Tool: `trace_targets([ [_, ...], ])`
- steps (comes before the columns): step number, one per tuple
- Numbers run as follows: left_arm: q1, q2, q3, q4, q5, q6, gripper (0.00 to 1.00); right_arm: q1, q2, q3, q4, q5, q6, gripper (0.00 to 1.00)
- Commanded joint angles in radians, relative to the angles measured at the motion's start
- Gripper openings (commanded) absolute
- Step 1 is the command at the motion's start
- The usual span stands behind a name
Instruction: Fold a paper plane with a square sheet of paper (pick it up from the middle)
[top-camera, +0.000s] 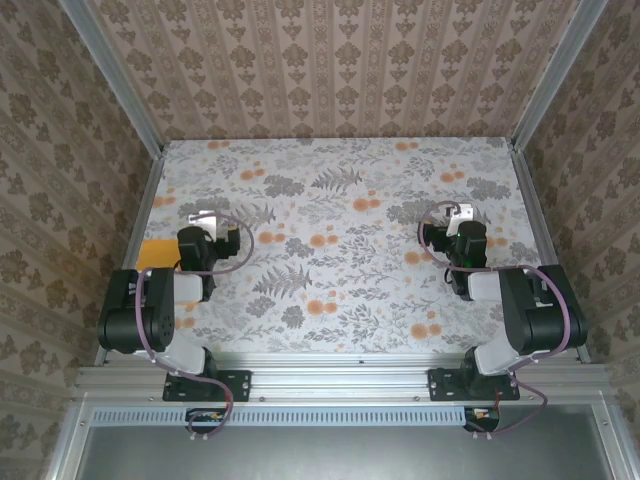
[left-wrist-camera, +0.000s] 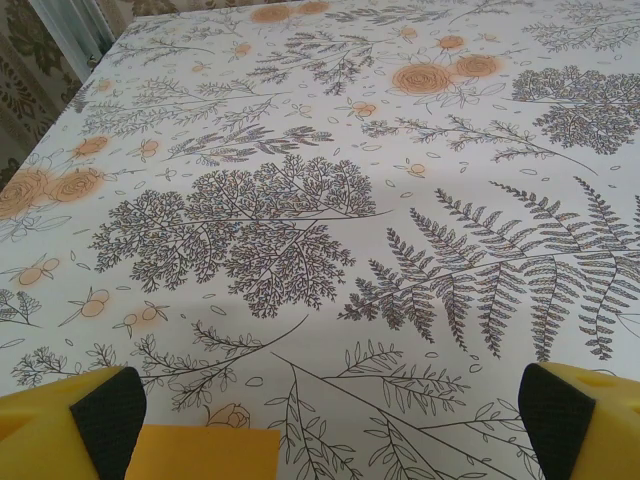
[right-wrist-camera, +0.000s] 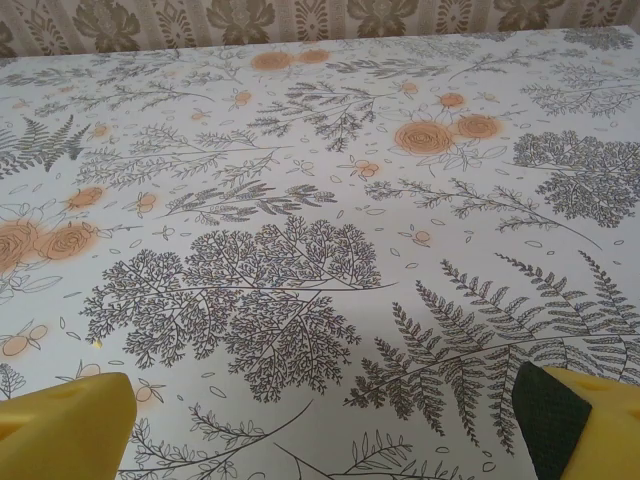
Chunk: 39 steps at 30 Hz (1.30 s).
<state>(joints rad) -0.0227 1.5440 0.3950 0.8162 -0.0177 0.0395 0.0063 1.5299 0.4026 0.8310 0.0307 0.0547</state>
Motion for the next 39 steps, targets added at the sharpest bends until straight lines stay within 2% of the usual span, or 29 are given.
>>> trace_targets([
  [1,0.006,-0.008,0.015,0.031,0.018,0.016,1.00,-0.005,0.002,0.005,0.025,0.011,-0.009,1.00],
  [15,0.011,-0.006,0.016,0.029,0.024,0.011,1.00,-0.014,-0.002,-0.001,0.035,-0.008,-0.001,1.00],
  [19,0.015,-0.035,0.020,0.000,0.034,0.013,1.00,-0.014,-0.043,-0.004,0.009,0.024,0.011,1.00],
  [26,-0.002,-0.193,0.159,-0.380,-0.035,-0.029,1.00,-0.014,-0.302,0.044,-0.276,-0.059,0.000,1.00],
  [31,0.000,-0.305,0.300,-0.731,0.020,-0.125,1.00,-0.002,-0.448,0.178,-0.619,-0.219,0.027,1.00],
  [35,0.010,-0.327,0.438,-1.049,0.017,-0.228,1.00,0.017,-0.502,0.272,-0.795,-0.343,0.056,1.00],
  [39,0.051,-0.276,0.566,-1.356,0.074,-0.329,1.00,0.056,-0.497,0.356,-0.956,-0.437,0.059,1.00],
])
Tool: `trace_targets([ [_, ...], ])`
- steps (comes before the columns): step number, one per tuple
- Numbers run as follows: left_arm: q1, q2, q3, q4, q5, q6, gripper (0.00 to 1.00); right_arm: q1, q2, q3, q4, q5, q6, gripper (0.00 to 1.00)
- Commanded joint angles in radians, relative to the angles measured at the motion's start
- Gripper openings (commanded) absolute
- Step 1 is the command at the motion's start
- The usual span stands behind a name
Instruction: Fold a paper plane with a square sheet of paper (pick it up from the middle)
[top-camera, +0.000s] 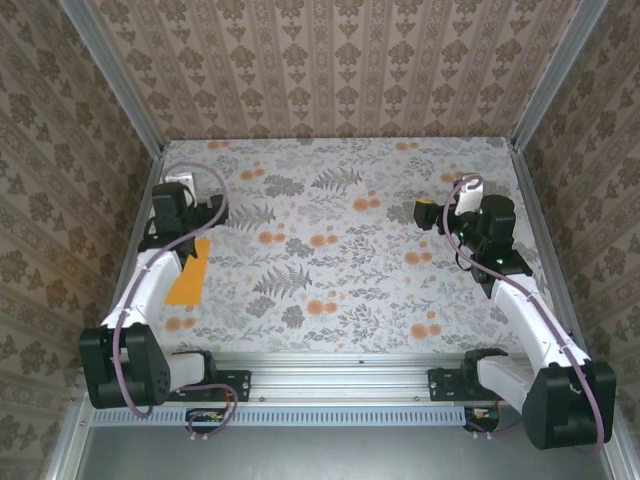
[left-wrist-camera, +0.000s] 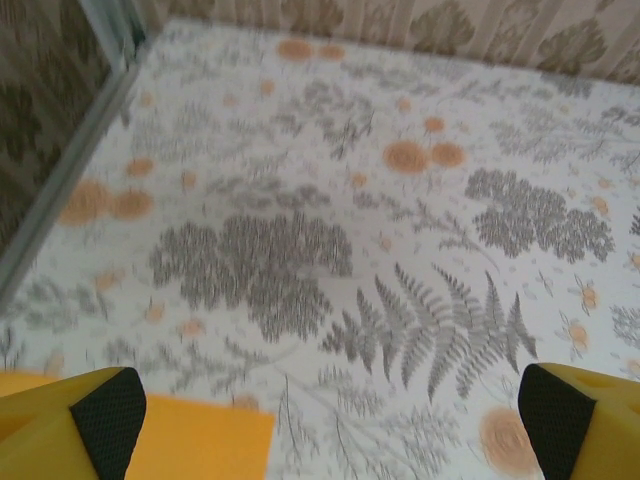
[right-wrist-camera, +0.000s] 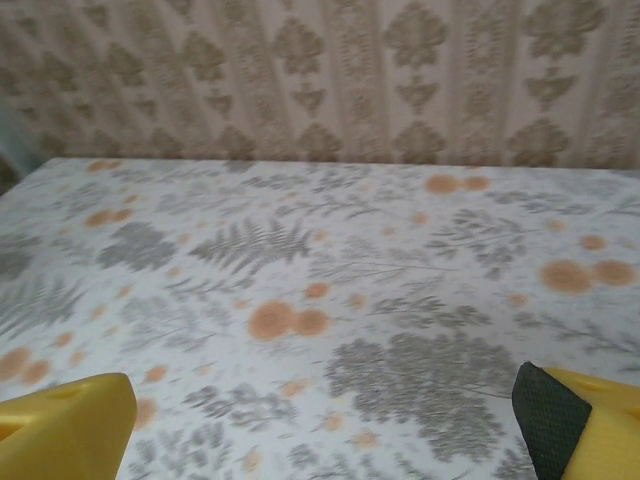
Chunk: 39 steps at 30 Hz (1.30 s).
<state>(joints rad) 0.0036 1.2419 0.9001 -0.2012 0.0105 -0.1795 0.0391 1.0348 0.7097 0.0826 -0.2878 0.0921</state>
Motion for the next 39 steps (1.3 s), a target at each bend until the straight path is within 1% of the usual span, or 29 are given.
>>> trace_targets([
  [1,0.032,0.035,0.072,-0.380,0.061,-0.124,1.00,0.037,0.006,0.070,-0.247,-0.135,0.019,1.00],
  [4,0.055,0.032,0.063,-0.446,0.079,-0.168,1.00,0.091,0.030,0.130,-0.343,-0.169,0.016,1.00],
  [7,0.081,0.034,0.056,-0.493,0.080,-0.193,1.00,0.156,0.042,0.169,-0.381,-0.174,0.023,1.00],
  [12,0.135,0.033,0.042,-0.528,0.062,-0.200,1.00,0.217,0.089,0.234,-0.443,-0.189,0.019,1.00],
  [16,0.181,0.063,0.046,-0.539,0.038,-0.193,1.00,0.250,0.129,0.275,-0.472,-0.189,0.016,1.00],
  [21,0.233,0.185,0.071,-0.506,0.007,-0.182,1.00,0.300,0.175,0.304,-0.463,-0.184,0.029,1.00],
  [24,0.279,0.255,0.097,-0.483,0.014,-0.193,1.00,0.328,0.198,0.319,-0.465,-0.176,0.030,1.00],
  [26,0.299,0.304,0.123,-0.478,-0.005,-0.206,1.00,0.339,0.210,0.325,-0.463,-0.172,0.031,1.00],
  [30,0.324,0.408,0.168,-0.489,-0.027,-0.220,0.99,0.348,0.234,0.337,-0.466,-0.169,0.035,1.00],
  [34,0.334,0.456,0.188,-0.481,-0.058,-0.242,1.00,0.353,0.255,0.348,-0.465,-0.172,0.036,1.00],
  [39,0.332,0.532,0.233,-0.496,-0.051,-0.246,1.00,0.355,0.285,0.372,-0.468,-0.186,0.043,1.00],
])
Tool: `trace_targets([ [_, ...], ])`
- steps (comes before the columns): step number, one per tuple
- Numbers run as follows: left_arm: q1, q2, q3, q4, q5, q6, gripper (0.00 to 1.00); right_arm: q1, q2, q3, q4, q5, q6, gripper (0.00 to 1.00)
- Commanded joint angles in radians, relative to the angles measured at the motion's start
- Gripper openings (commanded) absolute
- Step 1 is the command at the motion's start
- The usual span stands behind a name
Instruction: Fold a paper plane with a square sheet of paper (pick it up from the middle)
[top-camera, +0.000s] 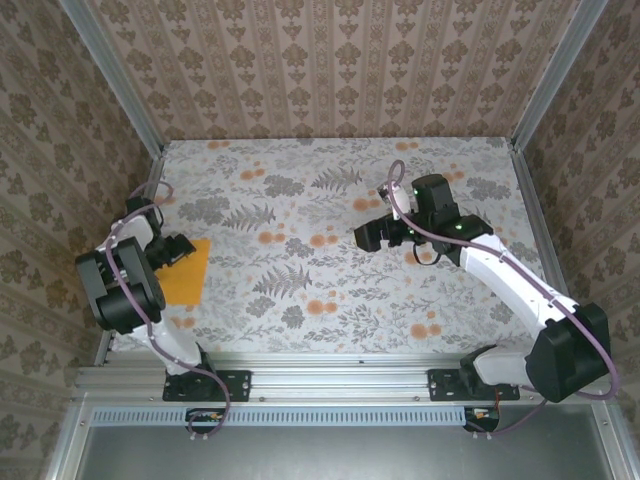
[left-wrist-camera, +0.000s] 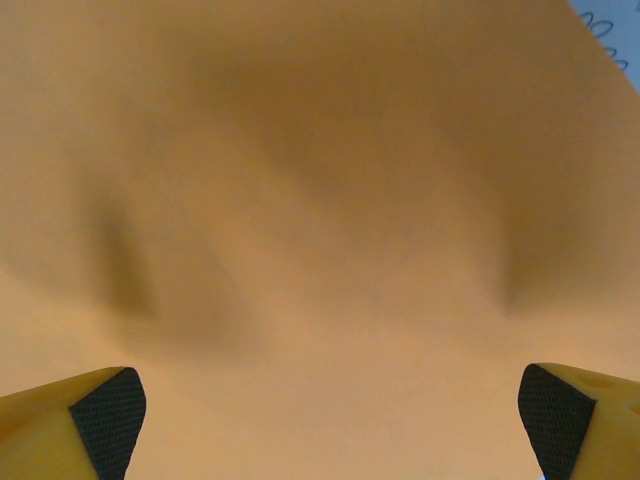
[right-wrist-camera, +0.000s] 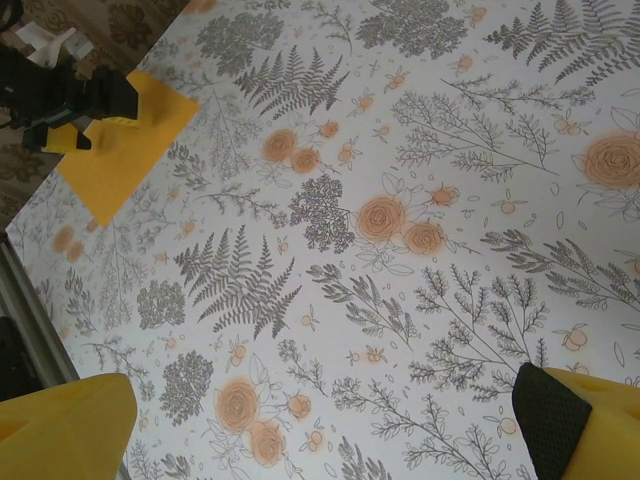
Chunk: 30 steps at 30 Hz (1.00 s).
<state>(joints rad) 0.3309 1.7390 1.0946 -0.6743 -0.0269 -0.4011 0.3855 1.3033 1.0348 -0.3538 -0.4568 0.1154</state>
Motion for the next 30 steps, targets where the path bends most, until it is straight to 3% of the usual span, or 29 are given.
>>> trace_targets([
  [1,0.003,0.048,0.045,-0.026,-0.004,-0.026,1.00,0.010,0.020,0.053,-0.036,-0.017,0.019,1.00],
  [17,-0.076,0.151,0.078,-0.044,0.045,-0.038,1.00,0.012,0.053,0.067,-0.022,-0.004,0.036,1.00],
  [30,-0.235,0.127,0.092,-0.072,0.075,-0.106,1.00,0.007,0.062,0.079,-0.037,0.014,0.020,1.00],
])
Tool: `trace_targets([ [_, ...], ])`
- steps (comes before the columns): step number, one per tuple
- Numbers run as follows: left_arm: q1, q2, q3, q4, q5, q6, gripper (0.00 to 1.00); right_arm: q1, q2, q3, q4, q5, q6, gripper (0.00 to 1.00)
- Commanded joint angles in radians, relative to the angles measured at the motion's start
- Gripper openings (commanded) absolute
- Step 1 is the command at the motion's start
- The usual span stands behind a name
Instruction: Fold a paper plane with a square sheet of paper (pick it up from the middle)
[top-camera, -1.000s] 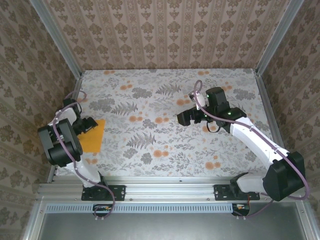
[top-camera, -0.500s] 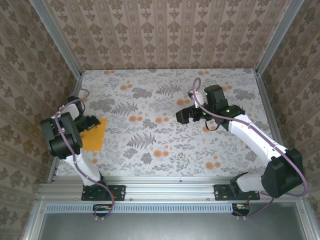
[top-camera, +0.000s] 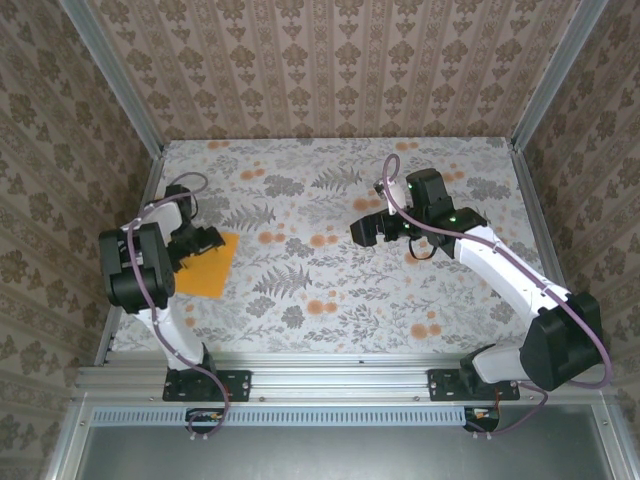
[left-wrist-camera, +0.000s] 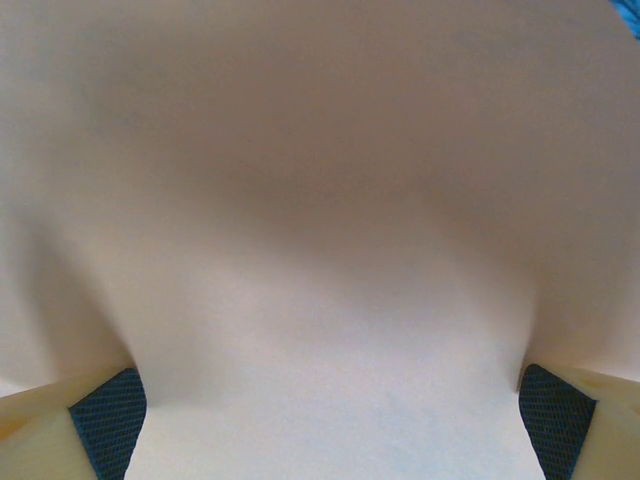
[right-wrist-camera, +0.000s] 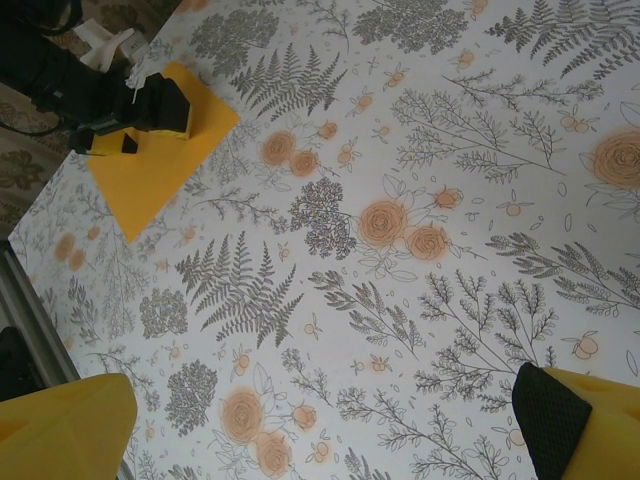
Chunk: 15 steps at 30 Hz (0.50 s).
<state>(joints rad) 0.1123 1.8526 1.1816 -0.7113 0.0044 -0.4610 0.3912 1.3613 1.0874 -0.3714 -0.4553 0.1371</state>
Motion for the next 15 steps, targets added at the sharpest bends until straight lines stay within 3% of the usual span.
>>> trace_targets([
  [1,-0.031,0.008,0.000,-0.032,0.049,-0.060,1.00,0.003,0.003,0.023,-0.019,0.014,-0.004,1.00],
  [9,-0.176,0.046,0.038,-0.121,-0.043,-0.189,1.00,-0.006,-0.014,-0.012,0.000,0.017,0.004,1.00],
  [15,-0.277,-0.006,0.024,-0.116,-0.010,-0.294,1.00,-0.011,-0.030,-0.043,0.009,0.018,0.009,1.00],
])
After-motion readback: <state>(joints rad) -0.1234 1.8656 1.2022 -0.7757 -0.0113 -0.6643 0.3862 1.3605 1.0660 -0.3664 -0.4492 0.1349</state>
